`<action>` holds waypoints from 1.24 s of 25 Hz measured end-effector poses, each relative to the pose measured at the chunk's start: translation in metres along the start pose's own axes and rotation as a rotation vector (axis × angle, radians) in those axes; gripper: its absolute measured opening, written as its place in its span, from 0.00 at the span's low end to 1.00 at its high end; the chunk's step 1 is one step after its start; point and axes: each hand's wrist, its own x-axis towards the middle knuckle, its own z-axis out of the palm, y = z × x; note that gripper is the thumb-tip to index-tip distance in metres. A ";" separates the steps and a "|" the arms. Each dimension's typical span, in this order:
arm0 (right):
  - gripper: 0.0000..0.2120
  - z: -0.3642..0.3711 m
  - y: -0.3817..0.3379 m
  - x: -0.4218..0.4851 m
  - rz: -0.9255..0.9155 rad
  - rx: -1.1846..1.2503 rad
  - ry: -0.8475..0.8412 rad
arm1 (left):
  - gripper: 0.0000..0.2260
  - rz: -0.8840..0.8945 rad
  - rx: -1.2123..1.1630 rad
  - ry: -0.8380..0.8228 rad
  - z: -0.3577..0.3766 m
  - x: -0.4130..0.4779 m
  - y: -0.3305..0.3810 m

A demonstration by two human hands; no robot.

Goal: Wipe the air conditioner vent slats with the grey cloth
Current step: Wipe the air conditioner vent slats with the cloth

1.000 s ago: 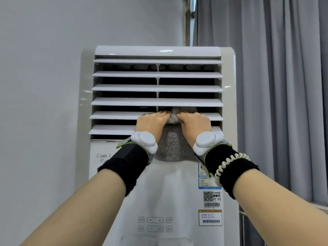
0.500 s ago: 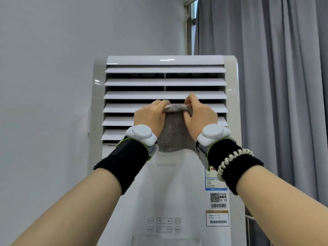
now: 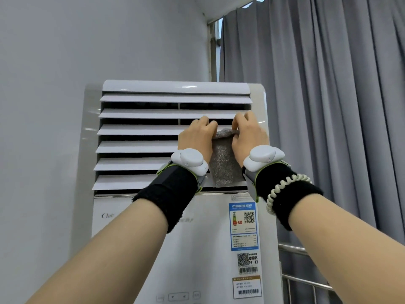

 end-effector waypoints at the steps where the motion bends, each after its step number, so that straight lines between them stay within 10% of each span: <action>1: 0.09 0.003 0.003 0.000 0.011 -0.012 -0.029 | 0.07 -0.011 -0.003 -0.035 0.006 0.001 0.003; 8: 0.09 0.033 0.011 -0.016 -0.194 -0.332 -0.135 | 0.07 -0.070 -0.025 -0.088 0.029 0.002 0.001; 17: 0.16 0.050 0.002 -0.023 -0.261 -0.106 -0.172 | 0.08 -0.138 -0.082 0.089 0.032 -0.006 0.000; 31: 0.10 0.028 0.031 -0.013 -0.104 -0.191 -0.299 | 0.10 -0.022 -0.010 0.038 0.024 -0.022 0.008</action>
